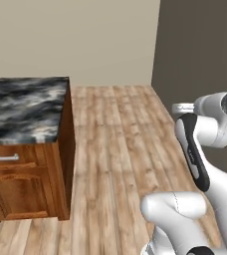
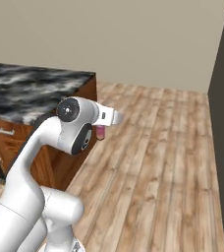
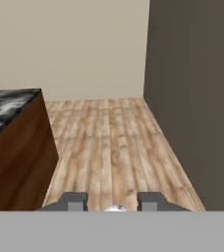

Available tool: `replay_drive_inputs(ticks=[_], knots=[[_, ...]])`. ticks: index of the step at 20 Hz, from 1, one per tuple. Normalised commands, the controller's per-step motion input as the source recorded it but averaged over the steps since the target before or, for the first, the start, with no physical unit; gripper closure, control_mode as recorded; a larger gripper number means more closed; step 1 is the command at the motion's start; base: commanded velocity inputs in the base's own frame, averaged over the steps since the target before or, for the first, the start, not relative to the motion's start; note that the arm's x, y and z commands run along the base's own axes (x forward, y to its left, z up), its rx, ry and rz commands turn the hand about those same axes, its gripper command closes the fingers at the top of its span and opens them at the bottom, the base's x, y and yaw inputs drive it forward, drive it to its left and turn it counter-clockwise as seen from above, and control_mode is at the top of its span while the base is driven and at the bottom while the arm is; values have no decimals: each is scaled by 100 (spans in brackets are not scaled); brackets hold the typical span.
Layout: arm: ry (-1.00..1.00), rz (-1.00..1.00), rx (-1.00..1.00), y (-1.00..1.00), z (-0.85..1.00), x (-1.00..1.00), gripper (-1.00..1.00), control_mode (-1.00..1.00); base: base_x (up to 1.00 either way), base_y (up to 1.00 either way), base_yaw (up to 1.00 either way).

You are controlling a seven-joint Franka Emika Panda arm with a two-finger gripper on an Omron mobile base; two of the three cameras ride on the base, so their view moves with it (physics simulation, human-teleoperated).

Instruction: Place the large bottle from the dining counter next to the other large bottle outside the sink, and place the small bottle from the dining counter next to the other small bottle inside the sink.

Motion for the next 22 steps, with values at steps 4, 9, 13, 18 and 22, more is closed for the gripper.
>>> replay_drive_inputs(ticks=[4,9,13,18,22], knots=[[0,0,0,0,0,0,100,100,-80,85,-12],[0,0,0,0,0,0,100,100,-90,84,-11],[0,0,0,0,0,0,100,100,-93,92,-9],[0,0,0,0,0,0,100,100,-12,85,3],[0,0,0,0,0,0,100,100,100,22,-1]])
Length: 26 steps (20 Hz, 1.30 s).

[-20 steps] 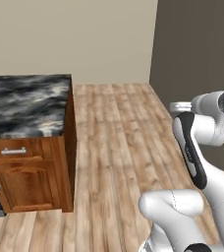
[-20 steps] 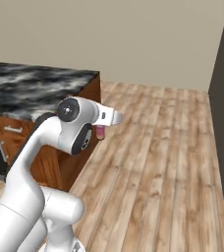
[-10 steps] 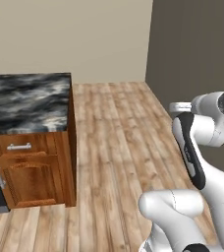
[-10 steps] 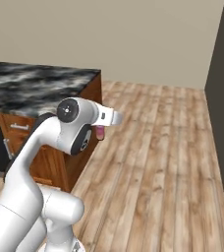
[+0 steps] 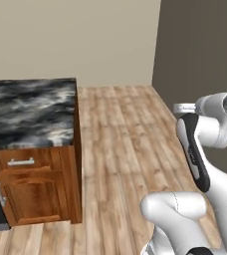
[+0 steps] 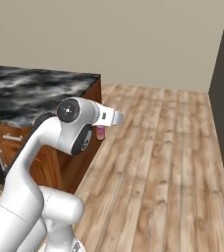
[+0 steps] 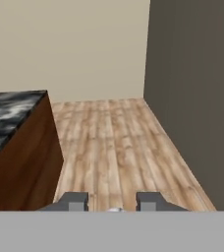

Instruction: Place the large bottle from the dining counter next to the other large bottle outside the sink, and place the small bottle from the dining counter next to the other small bottle inside the sink.

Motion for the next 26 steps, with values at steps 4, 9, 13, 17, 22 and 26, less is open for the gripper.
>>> replay_drive_inputs(ticks=[4,9,13,17,22,26], knots=[[0,0,0,0,0,0,100,100,67,4,3],[0,0,0,0,0,0,100,100,-65,82,-5],[0,0,0,0,0,0,100,100,-73,92,-9],[0,0,0,0,0,0,100,100,-65,100,-3],[0,0,0,0,0,0,100,100,-63,100,0],[0,0,0,0,0,0,100,100,-43,100,0]])
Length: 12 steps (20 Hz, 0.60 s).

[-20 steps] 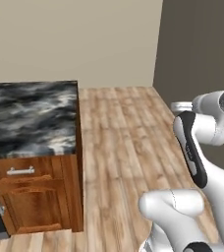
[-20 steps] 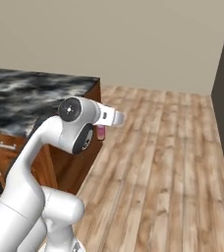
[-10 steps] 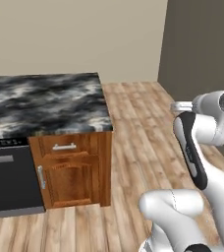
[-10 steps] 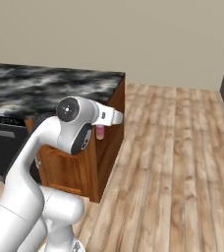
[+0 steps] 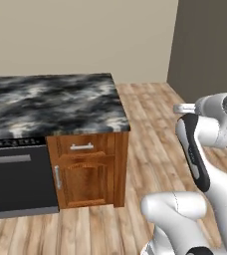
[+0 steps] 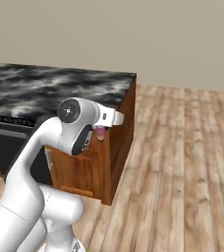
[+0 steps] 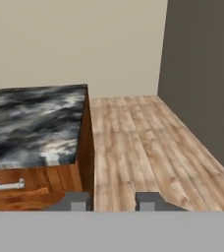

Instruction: Place the large bottle from the dining counter next to the other large bottle outside the sink, and place the small bottle from the dining counter next to the other small bottle inside the sink.

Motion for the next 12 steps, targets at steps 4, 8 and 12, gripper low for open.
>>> replay_drive_inputs(ticks=[4,8,12], knots=[[0,0,0,0,0,0,100,100,53,95,-3],[0,0,0,0,0,0,100,100,69,93,-9],[0,0,0,0,0,0,100,100,55,100,-7]])
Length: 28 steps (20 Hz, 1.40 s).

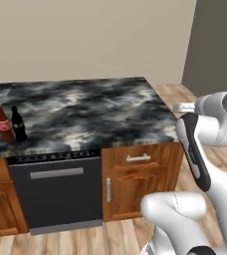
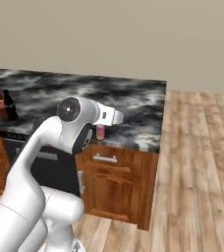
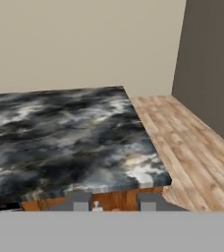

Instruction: Place the large bottle from the dining counter next to the other large bottle outside the sink, and place the small bottle from the dining counter next to the other small bottle inside the sink.

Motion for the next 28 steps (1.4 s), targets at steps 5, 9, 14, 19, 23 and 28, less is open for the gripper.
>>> replay_drive_inputs(ticks=[5,9,14,19,23,28], knots=[[0,0,0,0,0,0,100,100,11,100,-4],[0,0,0,0,0,0,100,100,-28,85,0],[0,0,0,0,0,0,100,100,-56,66,0],[0,0,0,0,0,0,100,100,-20,100,0],[0,0,0,0,0,0,100,100,-2,100,0],[0,0,0,0,0,0,100,100,0,100,0]])
